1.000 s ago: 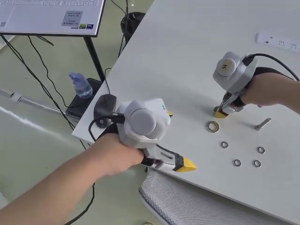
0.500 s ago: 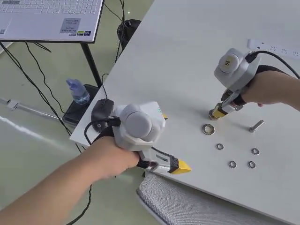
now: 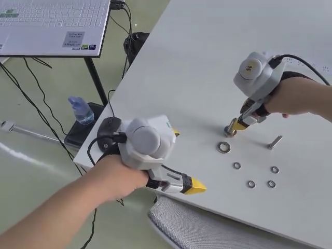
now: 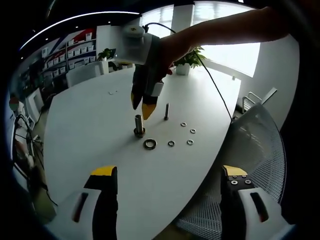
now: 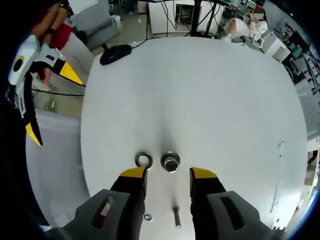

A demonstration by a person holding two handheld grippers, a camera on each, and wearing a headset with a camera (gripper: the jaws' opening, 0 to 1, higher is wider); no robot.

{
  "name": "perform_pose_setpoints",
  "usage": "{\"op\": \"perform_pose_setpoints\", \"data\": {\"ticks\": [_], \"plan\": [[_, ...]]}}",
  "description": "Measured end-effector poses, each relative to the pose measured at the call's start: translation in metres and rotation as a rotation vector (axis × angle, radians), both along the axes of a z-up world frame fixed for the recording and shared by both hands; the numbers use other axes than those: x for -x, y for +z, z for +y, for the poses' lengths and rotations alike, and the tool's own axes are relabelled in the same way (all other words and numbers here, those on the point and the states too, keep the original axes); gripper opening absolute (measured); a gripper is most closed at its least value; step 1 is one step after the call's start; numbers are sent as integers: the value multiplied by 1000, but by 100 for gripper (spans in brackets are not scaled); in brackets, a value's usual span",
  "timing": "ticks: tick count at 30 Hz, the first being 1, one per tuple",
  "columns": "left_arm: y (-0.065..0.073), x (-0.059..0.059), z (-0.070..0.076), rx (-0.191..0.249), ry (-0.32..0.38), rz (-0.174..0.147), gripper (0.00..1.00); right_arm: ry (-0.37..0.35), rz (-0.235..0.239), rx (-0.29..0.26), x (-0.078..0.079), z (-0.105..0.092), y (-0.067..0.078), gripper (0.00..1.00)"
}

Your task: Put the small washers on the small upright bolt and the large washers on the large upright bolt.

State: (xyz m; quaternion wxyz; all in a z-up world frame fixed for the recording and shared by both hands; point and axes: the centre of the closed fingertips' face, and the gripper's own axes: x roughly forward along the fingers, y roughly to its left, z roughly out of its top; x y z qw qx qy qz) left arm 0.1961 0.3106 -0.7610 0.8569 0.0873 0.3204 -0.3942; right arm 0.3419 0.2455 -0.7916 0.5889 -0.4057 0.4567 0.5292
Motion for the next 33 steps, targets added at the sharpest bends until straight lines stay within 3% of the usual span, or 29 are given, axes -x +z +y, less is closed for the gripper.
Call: {"op": "perform_pose_setpoints", "data": {"ticks": [6, 11, 33], "plan": [[3, 5, -5, 6, -11, 0, 84, 7, -10, -14, 2, 3, 10, 35], [4, 6, -1, 8, -3, 0, 84, 26, -13, -7, 7, 4, 14, 34], [3, 8, 0, 17, -2, 2, 84, 51, 16, -1, 31, 8, 1, 33]]}}
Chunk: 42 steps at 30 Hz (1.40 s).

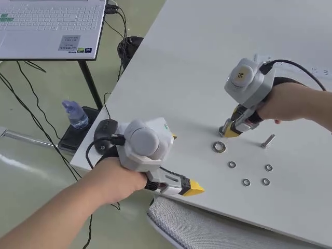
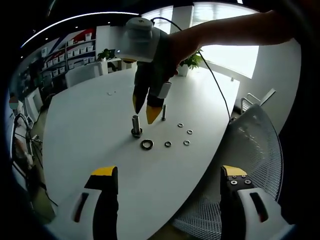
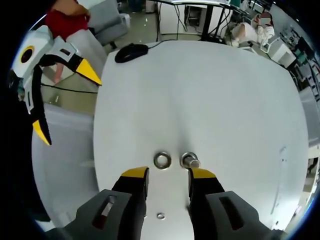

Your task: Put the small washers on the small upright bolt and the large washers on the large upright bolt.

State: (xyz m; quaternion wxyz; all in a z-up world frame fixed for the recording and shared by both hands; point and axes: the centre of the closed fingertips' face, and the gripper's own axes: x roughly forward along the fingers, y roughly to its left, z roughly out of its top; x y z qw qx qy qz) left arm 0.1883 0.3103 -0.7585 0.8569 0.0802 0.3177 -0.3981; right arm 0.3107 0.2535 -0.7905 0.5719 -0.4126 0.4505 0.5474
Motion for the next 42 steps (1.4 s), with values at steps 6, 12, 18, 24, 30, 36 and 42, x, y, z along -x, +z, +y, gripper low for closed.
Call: {"op": "perform_pose_setpoints", "data": {"ticks": [6, 12, 18, 24, 30, 36, 42], "plan": [[3, -4, 1, 1, 5, -10, 84, -1, 10, -10, 5, 4, -6, 34], [5, -6, 0, 13, 3, -17, 85, 5, 24, -7, 10, 6, -14, 34], [2, -6, 2, 13, 2, -10, 84, 0, 26, 1, 13, 2, -22, 34], [-1, -7, 1, 5, -9, -7, 84, -19, 37, -6, 18, -1, -32, 34], [2, -10, 0, 3, -13, -21, 84, 1, 22, 11, 20, -5, -39, 33], [3, -11, -1, 10, -19, -26, 84, -9, 16, -13, 19, 0, -49, 33], [-1, -8, -1, 15, -17, -12, 83, 7, 1, 12, 17, 0, -57, 34]]}}
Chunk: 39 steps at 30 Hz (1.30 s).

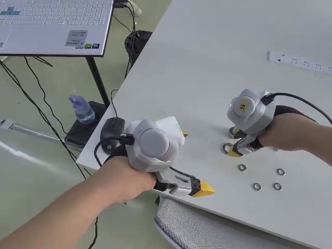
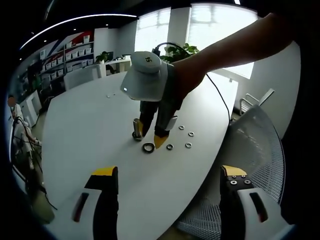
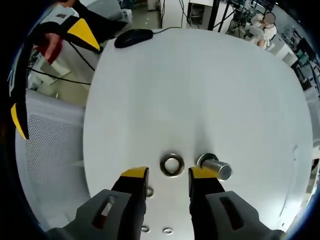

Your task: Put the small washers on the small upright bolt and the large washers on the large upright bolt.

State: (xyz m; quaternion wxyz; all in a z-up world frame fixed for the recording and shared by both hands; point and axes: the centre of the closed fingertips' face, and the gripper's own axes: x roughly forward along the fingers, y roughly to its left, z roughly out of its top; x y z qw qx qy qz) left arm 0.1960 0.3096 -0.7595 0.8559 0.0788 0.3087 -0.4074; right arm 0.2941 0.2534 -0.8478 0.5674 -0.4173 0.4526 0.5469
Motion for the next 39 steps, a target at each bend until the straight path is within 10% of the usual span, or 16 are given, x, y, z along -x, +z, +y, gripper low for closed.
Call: {"op": "perform_pose_setpoints", "data": {"ticks": [39], "plan": [[-10, 6, 9, -1, 20, 20, 80, -5, -21, 30, -2, 0, -23, 31]]}}
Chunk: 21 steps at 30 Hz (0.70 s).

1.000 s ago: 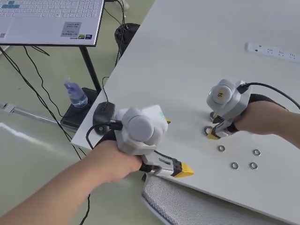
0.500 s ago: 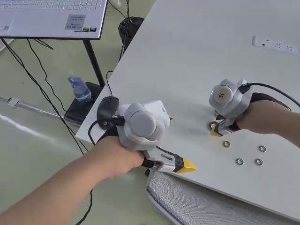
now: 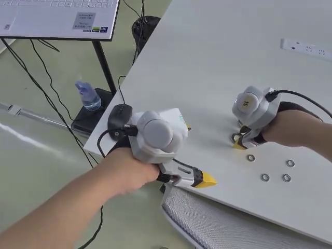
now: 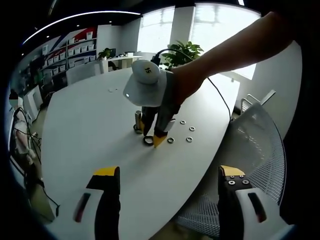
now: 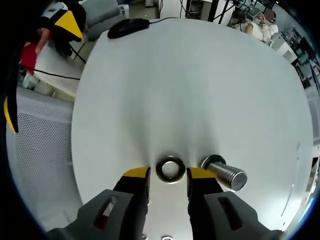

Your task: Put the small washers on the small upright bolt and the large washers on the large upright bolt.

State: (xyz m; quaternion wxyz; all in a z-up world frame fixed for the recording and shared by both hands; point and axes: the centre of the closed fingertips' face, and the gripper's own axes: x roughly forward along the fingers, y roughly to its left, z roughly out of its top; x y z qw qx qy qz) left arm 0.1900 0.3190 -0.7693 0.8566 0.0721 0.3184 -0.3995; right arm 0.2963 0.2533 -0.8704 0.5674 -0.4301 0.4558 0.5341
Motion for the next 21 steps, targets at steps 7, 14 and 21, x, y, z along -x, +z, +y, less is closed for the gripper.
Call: {"op": "perform_pose_setpoints", "data": {"ticks": [7, 14, 21], "plan": [[-1, 1, -3, 6, 1, 3, 80, 0, -1, 12, 1, 0, 1, 25], [-1, 0, -5, 15, 6, 4, 80, 3, -3, 21, 1, 0, 2, 25], [0, -3, -1, 11, 11, 2, 78, 12, 5, 40, -1, 0, 3, 21]]}}
